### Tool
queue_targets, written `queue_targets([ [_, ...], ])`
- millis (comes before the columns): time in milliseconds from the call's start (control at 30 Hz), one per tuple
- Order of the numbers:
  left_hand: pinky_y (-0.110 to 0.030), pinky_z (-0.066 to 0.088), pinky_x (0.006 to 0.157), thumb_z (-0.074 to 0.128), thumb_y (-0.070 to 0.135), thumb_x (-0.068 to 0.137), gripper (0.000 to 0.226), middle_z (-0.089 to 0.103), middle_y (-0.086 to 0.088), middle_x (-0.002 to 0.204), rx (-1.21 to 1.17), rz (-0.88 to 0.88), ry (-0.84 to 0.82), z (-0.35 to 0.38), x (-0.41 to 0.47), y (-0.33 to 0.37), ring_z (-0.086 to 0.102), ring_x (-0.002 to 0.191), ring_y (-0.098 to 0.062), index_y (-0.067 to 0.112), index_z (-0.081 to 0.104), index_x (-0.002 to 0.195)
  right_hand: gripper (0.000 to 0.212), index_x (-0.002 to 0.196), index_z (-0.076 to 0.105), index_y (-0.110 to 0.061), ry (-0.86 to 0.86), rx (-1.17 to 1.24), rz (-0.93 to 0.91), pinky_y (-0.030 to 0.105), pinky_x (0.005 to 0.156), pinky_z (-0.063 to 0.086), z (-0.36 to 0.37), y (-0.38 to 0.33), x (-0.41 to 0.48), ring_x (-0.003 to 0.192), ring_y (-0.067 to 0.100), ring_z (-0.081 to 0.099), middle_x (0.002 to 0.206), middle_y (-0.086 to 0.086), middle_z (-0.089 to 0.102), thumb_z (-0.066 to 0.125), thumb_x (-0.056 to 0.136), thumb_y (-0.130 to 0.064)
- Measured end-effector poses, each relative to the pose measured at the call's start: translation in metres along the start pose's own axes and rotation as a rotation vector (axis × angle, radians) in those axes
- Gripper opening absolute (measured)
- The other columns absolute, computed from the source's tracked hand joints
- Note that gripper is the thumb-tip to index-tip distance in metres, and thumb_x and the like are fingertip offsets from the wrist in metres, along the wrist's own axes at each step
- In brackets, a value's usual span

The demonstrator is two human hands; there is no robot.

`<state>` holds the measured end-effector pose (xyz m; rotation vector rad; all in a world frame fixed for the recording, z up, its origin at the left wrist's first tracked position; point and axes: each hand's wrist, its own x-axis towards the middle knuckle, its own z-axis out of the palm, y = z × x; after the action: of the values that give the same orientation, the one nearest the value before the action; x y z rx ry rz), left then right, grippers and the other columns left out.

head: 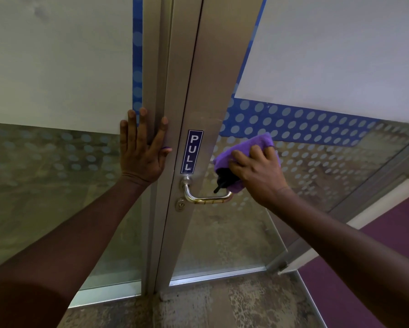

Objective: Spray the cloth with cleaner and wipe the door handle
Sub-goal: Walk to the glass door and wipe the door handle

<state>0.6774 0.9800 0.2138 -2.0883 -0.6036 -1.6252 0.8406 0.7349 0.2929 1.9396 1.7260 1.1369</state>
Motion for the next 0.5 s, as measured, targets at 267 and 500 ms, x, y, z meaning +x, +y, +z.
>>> queue_targets([
  [267, -0.047, 0.004, 0.122, 0.021, 0.049, 0.1, 0.06, -0.011, -0.009, 0.163, -0.004, 0.001, 0.003, 0.0, 0.0, 0.0, -0.007, 0.15, -0.031, 0.021, 0.022, 0.153, 0.049, 0.121, 0.063, -0.022, 0.323, 0.347, 0.658, 0.034, 0.075, 0.024, -0.008, 0.021, -0.024, 0.095, 0.027, 0.044, 0.124, 0.0, 0.063, 0.065, 0.073, -0.016],
  [500, -0.047, 0.004, 0.122, 0.022, 0.049, 0.1, 0.059, -0.011, -0.008, 0.163, -0.013, -0.004, 0.002, 0.0, -0.001, 0.001, -0.006, 0.15, -0.03, 0.021, 0.024, 0.152, 0.046, 0.111, 0.063, -0.023, 0.516, 1.356, 1.221, 0.028, 0.081, 0.055, 0.022, -0.021, -0.048, 0.092, 0.012, 0.068, 0.102, 0.001, 0.07, 0.07, 0.069, -0.003],
])
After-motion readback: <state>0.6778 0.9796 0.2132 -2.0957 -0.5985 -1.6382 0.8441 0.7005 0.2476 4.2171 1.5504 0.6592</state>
